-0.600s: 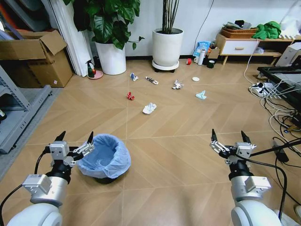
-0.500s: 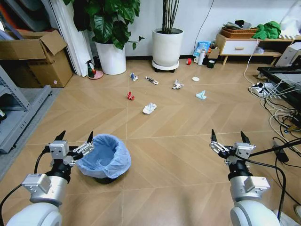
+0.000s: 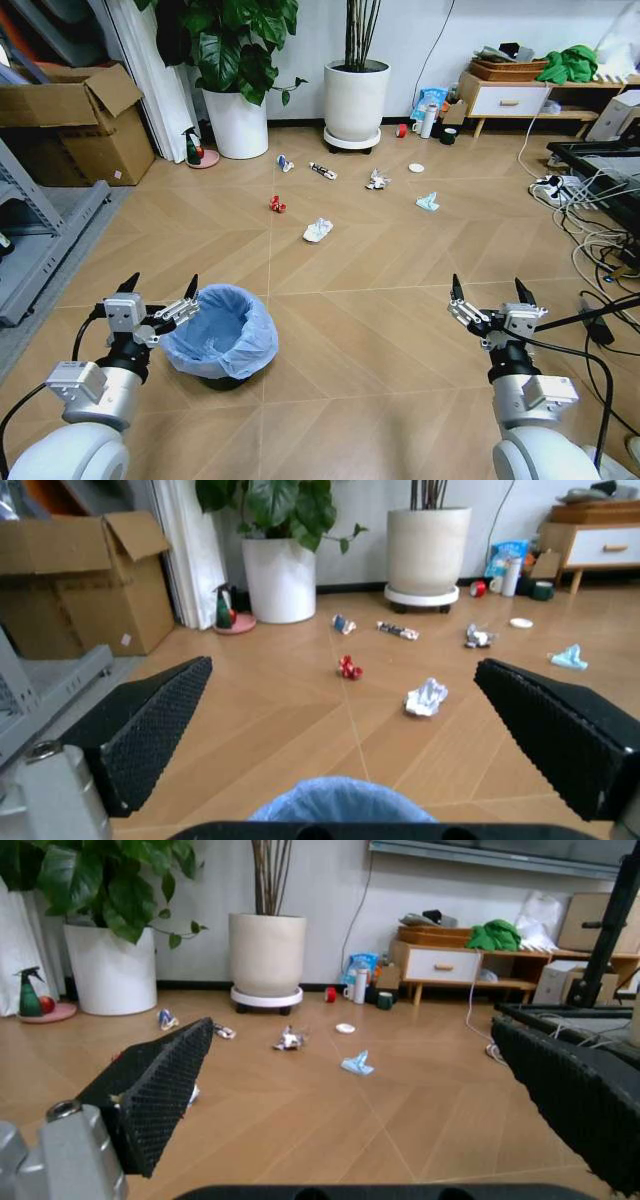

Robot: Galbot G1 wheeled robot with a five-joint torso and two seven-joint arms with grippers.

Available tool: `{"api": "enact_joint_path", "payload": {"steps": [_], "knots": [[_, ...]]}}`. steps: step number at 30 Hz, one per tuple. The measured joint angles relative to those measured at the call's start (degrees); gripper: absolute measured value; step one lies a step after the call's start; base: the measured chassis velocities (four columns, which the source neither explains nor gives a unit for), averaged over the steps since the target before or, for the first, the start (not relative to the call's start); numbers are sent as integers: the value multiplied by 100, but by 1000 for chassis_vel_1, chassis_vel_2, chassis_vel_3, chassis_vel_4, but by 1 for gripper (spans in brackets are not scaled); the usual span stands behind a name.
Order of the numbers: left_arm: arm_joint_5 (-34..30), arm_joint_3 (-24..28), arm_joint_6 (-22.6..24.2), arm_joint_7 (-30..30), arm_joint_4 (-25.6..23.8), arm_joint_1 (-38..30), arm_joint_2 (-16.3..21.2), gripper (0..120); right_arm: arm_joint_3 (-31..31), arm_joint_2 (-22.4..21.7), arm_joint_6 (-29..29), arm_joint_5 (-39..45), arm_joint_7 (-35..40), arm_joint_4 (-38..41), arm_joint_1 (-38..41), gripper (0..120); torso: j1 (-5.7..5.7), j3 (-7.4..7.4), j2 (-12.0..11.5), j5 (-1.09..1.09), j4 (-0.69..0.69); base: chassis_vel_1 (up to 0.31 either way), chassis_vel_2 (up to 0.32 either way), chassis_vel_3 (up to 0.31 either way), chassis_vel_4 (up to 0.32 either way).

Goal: Pick up the trash bin and place the garbage on the floor into it.

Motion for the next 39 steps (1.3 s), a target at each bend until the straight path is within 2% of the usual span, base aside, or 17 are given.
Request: {"api": "enact_joint_path", "payload": {"steps": [4, 6, 8, 10, 14, 15, 17, 19, 22, 24, 25, 29, 39], "knots": [[-98, -6, 134, -49, 33, -27, 54, 100, -7, 31, 5, -12, -1, 0, -15, 100, 0, 0, 0, 0, 1, 0, 0, 0, 0], [-431, -21, 571, -239, 164, -208, 286, 100, -3, 44, 17, -30, -1, -3, -37, 100, 0, 0, 0, 0, 1, 0, 0, 0, 0], [-485, -13, 637, -290, 216, -265, 347, 100, -1, 46, 20, -34, -1, -5, -40, 100, 0, 0, 0, 0, 1, 0, 0, 0, 0], [-692, 37, 855, -396, 542, -587, 613, 100, 2, 82, 39, -62, -1, -32, -58, 100, 0, 0, 0, -1, 0, 0, 0, 0, 0], [-958, 117, 1106, -452, 839, -875, 804, 100, 0, 124, 47, -92, -1, -78, -60, 100, 0, 0, 0, -1, 0, 0, 0, 0, 0], [-1166, 200, 1325, -456, 1040, -1049, 913, 100, -8, 141, 48, -107, -1, -122, -55, 100, 0, 0, 0, 0, -1, 0, 0, 0, 0], [-1297, 272, 1430, -457, 1199, -1142, 977, 100, -13, 148, 49, -120, -1, -151, -58, 100, 0, 0, 0, 2, 0, 0, 0, 0, 0], [-1599, 479, 1641, -441, 1606, -1371, 1107, 100, -39, 151, 53, -162, -1, -244, -89, 100, 0, 0, 0, -1, 0, 0, 0, 0, 0], [-1707, 563, 1688, -429, 1817, -1473, 1150, 100, -51, 143, 54, -172, -3, -291, -89, 100, 0, 1, 0, 1, 0, 0, 0, 0, 0], [-1804, 652, 1719, -394, 2216, -1655, 1184, 100, -82, 88, 53, -175, -8, -365, -49, 100, 0, 0, 0, -1, 0, 0, 0, 0, 0], [-1804, 652, 1719, -394, 2216, -1655, 1184, 100, -82, 88, 53, -175, -8, -365, -49, 100, 0, 0, 0, -1, 0, 0, 0, 0, 0], [-1717, 768, 1795, -150, 2986, -2139, 1219, 100, -96, -13, 41, -151, -12, -435, -17, 100, 0, 1, 0, 1, -1, 0, 0, 0, 0], [-1951, 907, 2330, 127, 3806, -2638, 1371, 100, -175, -58, 42, -121, -18, -621, 158, 100, 0, 1, 0, 0, 1, 0, 0, 0, 0]]}}
